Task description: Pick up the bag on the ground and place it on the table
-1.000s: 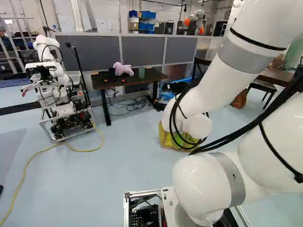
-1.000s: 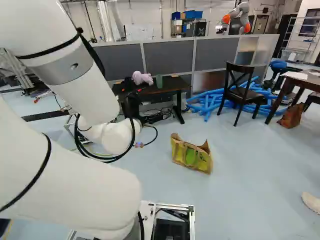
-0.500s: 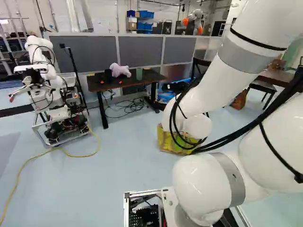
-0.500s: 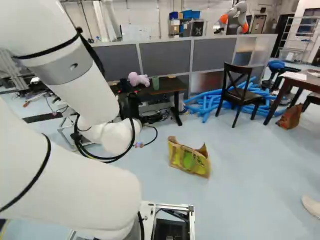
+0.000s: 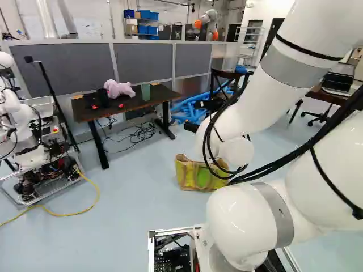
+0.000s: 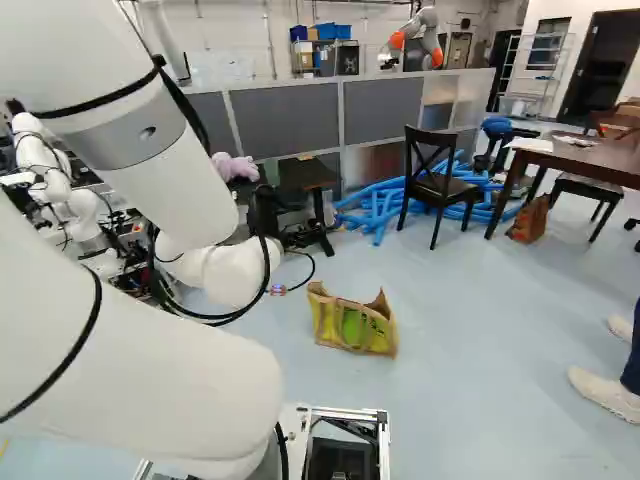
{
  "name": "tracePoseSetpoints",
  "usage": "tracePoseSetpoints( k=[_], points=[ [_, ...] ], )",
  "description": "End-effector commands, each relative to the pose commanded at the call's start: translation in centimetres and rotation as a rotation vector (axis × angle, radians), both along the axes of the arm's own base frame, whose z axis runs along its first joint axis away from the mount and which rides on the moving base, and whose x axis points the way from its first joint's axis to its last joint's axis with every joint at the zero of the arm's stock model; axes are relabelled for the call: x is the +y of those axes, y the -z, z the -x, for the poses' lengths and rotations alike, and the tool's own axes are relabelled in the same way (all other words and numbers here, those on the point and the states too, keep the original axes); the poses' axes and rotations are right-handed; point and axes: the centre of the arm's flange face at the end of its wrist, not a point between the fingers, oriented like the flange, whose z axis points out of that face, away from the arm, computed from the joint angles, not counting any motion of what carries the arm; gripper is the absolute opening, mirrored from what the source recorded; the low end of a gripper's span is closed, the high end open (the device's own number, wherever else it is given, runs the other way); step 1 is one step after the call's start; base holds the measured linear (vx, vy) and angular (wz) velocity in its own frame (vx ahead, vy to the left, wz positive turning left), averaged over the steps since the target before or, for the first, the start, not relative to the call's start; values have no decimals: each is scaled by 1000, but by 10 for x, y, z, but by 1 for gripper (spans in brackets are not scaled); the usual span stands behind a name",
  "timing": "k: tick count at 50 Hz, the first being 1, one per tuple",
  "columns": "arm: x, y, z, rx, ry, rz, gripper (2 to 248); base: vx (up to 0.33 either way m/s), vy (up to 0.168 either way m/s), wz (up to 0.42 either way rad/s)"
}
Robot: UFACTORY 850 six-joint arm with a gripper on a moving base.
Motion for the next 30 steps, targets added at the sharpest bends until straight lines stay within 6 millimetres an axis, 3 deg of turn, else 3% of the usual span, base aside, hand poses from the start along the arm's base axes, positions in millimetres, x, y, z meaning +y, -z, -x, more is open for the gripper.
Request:
tracePoseSetpoints(
  k=[30],
  points=[
    [0, 0, 0, 0, 0, 0, 247, 177, -60, -310]
  ],
)
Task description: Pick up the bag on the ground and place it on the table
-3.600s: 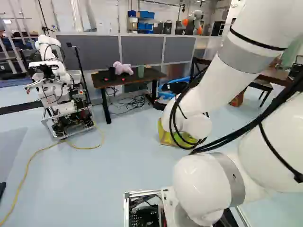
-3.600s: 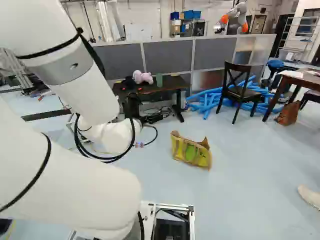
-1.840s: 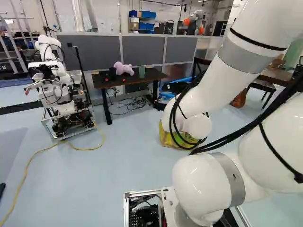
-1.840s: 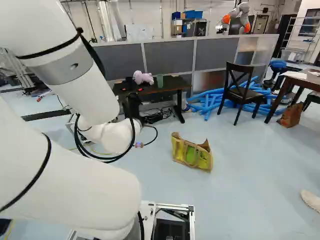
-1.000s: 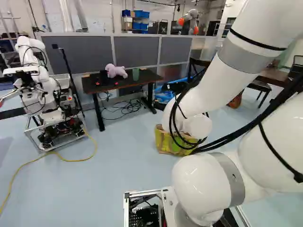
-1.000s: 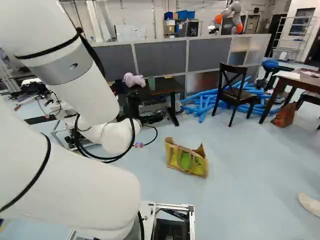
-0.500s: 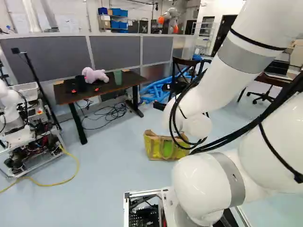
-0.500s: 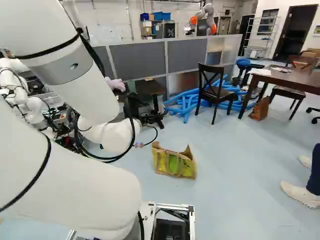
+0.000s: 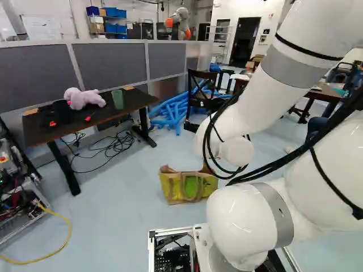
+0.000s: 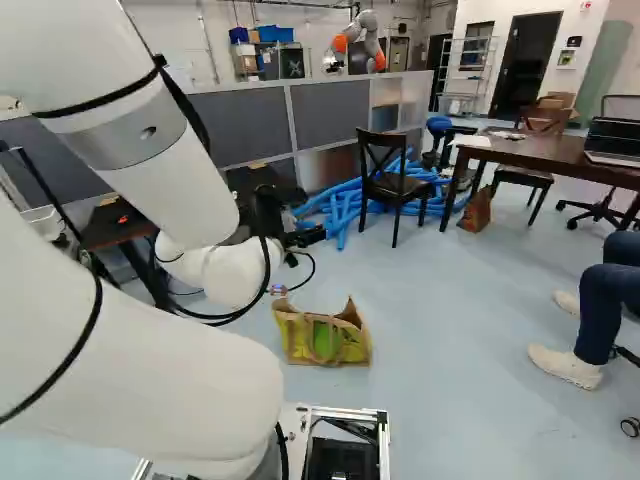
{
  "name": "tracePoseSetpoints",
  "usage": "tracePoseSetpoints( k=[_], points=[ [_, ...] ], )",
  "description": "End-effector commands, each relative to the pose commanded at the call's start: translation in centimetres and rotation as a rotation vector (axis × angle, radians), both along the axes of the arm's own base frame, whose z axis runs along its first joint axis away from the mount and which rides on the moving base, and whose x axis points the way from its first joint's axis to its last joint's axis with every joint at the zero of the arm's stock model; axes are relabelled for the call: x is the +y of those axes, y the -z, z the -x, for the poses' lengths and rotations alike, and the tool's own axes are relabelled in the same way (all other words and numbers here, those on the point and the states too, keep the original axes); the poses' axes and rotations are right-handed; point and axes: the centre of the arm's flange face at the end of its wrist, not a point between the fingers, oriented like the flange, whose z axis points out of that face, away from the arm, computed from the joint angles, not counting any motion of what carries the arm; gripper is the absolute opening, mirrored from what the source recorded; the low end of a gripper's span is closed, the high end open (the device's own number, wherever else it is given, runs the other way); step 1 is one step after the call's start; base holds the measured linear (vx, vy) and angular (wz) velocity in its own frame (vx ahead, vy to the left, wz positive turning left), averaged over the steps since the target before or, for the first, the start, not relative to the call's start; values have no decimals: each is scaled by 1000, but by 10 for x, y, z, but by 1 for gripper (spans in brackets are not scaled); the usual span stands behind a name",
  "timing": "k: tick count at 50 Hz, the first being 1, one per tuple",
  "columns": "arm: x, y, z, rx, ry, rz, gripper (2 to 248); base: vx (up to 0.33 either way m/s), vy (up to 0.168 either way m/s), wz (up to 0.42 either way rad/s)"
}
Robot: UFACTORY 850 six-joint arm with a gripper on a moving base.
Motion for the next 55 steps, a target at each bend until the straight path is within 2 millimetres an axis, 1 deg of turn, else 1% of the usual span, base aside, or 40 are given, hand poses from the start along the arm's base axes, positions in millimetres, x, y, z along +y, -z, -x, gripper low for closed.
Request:
tracePoseSetpoints(
  k=[13, 21, 35, 55],
  points=[
    [0, 0, 0, 0, 0, 0, 247, 207, -54, -348],
    [0, 0, 0, 0, 0, 0, 247, 209, 36, -308],
    [0, 0, 0, 0, 0, 0, 247, 141, 111, -35],
    [0, 0, -1, 0, 0, 0, 247, 2, 4, -1]
  ],
)
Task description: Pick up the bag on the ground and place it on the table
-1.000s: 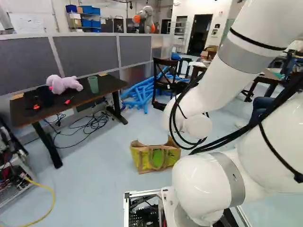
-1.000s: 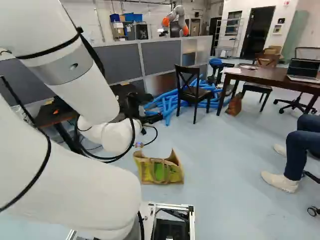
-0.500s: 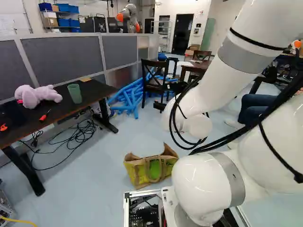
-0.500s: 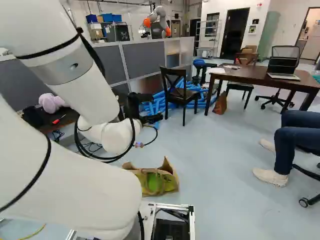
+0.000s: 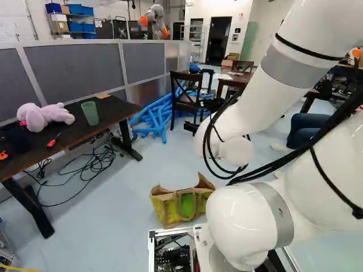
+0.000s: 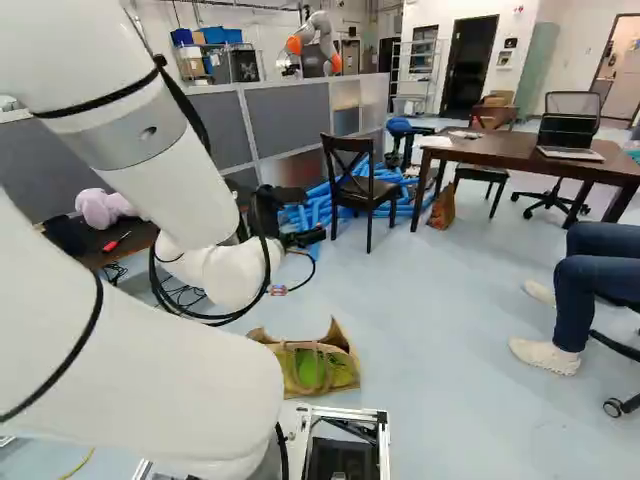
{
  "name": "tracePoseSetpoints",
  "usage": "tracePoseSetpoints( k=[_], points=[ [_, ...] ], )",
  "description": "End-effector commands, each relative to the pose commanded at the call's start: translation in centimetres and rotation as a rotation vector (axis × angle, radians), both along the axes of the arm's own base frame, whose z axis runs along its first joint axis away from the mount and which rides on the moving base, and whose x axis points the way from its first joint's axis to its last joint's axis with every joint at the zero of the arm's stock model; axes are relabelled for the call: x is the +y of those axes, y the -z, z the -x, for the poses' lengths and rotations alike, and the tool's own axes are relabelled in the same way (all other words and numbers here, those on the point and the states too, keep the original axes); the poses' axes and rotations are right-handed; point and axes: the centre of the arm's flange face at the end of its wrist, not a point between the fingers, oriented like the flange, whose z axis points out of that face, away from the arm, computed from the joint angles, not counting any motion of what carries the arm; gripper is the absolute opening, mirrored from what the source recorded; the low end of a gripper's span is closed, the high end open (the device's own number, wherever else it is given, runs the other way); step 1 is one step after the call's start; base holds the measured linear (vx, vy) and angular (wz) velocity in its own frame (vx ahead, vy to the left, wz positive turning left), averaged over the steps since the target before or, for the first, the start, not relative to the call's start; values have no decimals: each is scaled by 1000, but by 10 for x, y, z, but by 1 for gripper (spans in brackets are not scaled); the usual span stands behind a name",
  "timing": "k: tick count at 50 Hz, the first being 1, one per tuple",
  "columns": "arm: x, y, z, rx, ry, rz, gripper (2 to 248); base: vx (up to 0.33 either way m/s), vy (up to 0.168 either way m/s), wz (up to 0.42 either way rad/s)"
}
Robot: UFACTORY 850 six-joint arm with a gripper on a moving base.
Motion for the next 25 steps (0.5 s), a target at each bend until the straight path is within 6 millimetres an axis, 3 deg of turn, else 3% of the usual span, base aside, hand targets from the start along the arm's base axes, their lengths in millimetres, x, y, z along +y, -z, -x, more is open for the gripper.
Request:
tracePoseSetpoints(
  k=[25],
  points=[
    [2, -3, -21, 9, 28, -18, 247, 0, 0, 0]
  ],
)
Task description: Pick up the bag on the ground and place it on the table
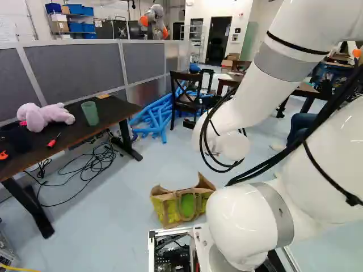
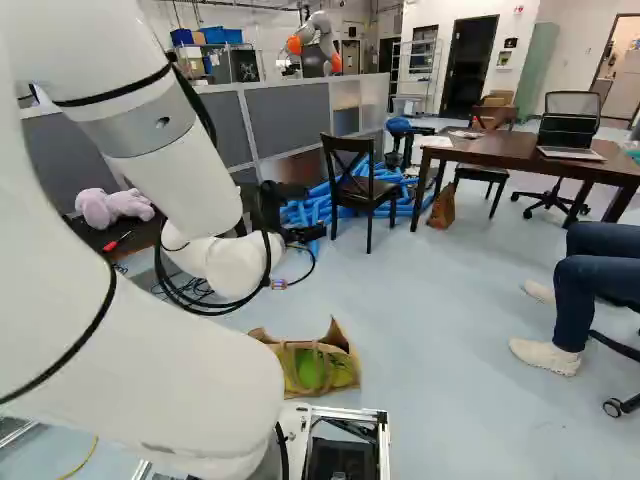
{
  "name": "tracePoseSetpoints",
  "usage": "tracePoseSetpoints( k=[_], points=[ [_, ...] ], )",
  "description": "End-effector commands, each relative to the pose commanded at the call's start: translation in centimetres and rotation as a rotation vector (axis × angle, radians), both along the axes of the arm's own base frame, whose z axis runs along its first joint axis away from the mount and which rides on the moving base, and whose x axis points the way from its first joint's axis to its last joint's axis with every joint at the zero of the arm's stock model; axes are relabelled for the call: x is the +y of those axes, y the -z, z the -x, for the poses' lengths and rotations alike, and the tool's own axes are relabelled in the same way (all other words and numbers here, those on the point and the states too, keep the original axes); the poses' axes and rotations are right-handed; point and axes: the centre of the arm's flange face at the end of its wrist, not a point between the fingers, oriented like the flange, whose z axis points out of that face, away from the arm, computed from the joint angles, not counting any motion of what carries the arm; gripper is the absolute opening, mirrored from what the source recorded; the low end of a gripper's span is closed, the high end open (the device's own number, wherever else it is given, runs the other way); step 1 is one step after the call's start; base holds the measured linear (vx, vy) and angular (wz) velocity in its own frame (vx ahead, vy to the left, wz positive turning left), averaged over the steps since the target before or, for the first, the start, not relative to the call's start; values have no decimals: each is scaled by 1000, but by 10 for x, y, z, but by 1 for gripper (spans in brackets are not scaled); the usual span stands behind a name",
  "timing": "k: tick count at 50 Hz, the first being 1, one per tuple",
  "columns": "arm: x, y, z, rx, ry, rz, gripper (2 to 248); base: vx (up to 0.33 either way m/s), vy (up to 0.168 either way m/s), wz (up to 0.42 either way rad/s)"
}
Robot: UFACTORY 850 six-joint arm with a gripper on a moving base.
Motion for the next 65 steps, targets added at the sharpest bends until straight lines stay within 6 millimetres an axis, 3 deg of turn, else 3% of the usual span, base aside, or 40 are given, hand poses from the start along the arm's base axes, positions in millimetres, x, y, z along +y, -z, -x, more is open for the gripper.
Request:
tracePoseSetpoints(
  k=[41, 65],
  points=[
    [27, 33, -71, 123, 59, -43, 247, 0, 0, 0],
    [52, 62, -101, 207, 130, -73, 247, 0, 0, 0]
  ],
)
